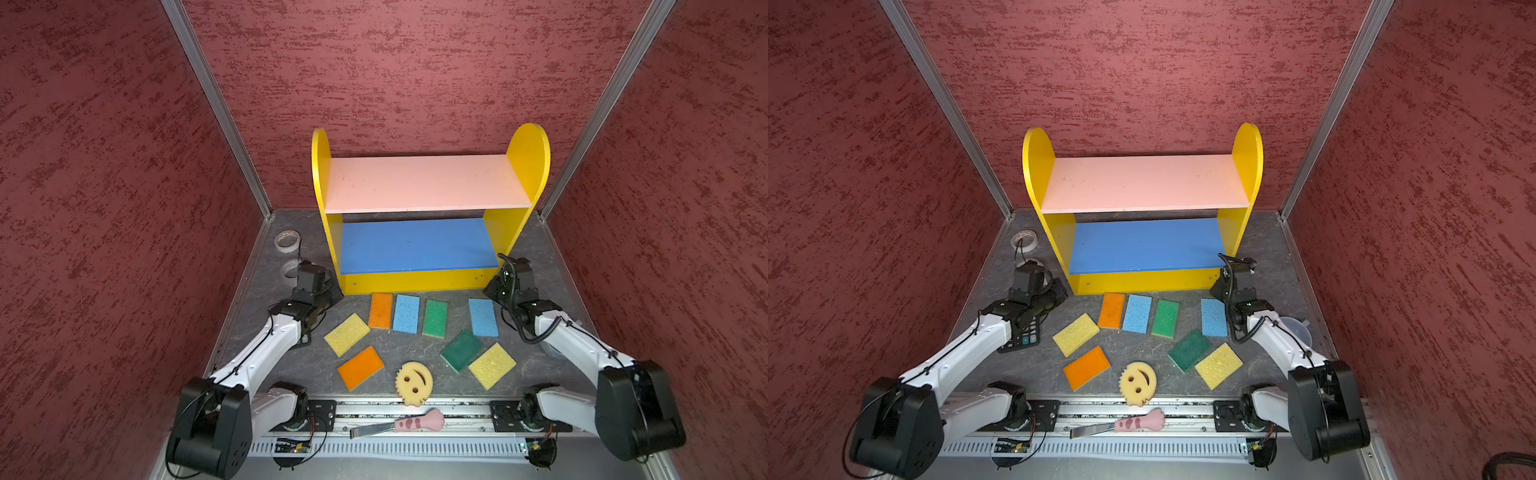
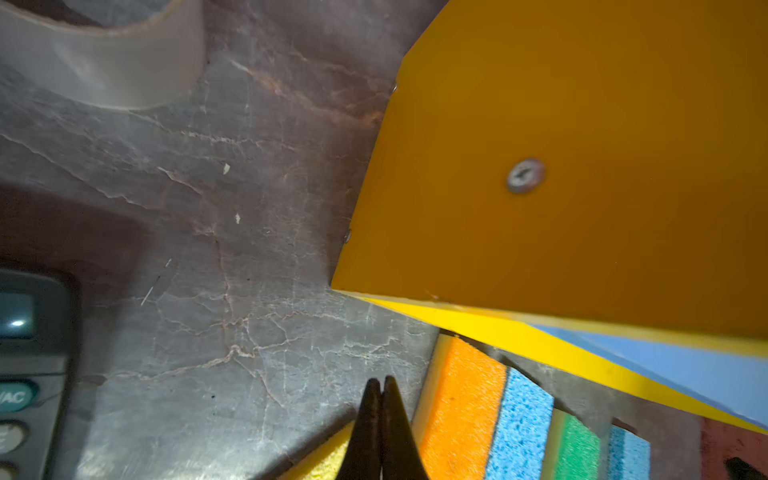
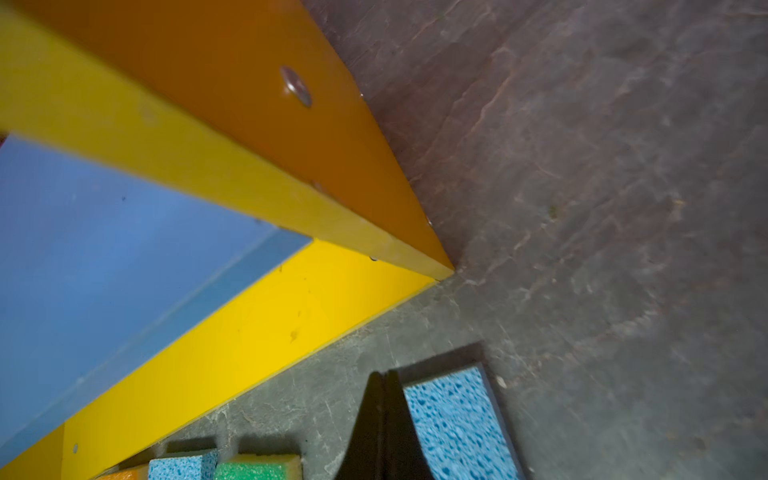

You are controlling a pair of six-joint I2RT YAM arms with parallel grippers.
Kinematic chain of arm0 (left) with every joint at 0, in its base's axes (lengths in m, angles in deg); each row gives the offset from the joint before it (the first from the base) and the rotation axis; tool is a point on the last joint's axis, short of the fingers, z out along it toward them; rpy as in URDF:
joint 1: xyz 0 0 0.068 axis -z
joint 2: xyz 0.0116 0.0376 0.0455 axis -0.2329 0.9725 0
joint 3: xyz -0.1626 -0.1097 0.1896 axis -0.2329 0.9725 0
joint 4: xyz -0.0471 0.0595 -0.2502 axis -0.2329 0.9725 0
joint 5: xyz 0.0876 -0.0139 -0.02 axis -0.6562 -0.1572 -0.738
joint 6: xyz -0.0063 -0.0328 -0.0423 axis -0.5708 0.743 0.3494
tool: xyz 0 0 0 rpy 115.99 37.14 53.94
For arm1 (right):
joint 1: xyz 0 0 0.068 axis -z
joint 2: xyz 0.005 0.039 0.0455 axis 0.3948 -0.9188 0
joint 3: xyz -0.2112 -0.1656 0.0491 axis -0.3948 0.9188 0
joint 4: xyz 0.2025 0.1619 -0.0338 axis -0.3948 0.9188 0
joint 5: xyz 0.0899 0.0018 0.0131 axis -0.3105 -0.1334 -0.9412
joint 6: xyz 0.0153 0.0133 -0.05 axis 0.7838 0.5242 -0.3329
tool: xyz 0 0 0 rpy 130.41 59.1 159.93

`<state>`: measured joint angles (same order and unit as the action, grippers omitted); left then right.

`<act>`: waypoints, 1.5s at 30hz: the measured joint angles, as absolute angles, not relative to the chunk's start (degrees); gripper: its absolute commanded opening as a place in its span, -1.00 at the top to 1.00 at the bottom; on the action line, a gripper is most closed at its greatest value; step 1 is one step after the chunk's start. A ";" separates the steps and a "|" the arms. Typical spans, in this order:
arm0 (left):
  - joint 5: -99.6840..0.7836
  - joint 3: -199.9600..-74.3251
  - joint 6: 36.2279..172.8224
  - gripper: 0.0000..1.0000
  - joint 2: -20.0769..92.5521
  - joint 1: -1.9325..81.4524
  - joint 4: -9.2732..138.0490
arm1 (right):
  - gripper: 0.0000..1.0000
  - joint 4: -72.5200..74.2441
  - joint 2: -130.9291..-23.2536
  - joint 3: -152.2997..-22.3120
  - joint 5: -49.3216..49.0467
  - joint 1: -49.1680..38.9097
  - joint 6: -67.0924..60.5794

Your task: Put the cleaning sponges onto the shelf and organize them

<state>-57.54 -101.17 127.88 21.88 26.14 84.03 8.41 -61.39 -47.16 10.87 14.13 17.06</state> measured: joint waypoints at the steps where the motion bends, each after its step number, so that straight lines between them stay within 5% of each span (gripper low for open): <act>1: -57.78 -101.63 128.08 1.00 23.94 26.31 83.61 | 1.00 8.28 -62.81 -48.05 9.53 14.65 16.76; 19: -59.25 -117.68 127.80 1.00 46.54 27.43 81.69 | 1.00 4.85 -82.81 -60.16 -1.92 20.38 13.22; 38: -59.71 -121.04 127.91 1.00 49.14 28.26 79.20 | 1.00 4.98 -85.91 -63.07 0.33 18.87 13.37; 45: -60.25 -115.95 127.49 0.86 37.05 30.60 79.79 | 0.37 8.32 -74.00 -54.76 8.33 4.95 14.59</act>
<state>-60.25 -115.95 127.49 37.05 30.60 79.79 8.32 -74.00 -54.76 8.33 4.95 14.59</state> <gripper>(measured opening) 0.058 0.234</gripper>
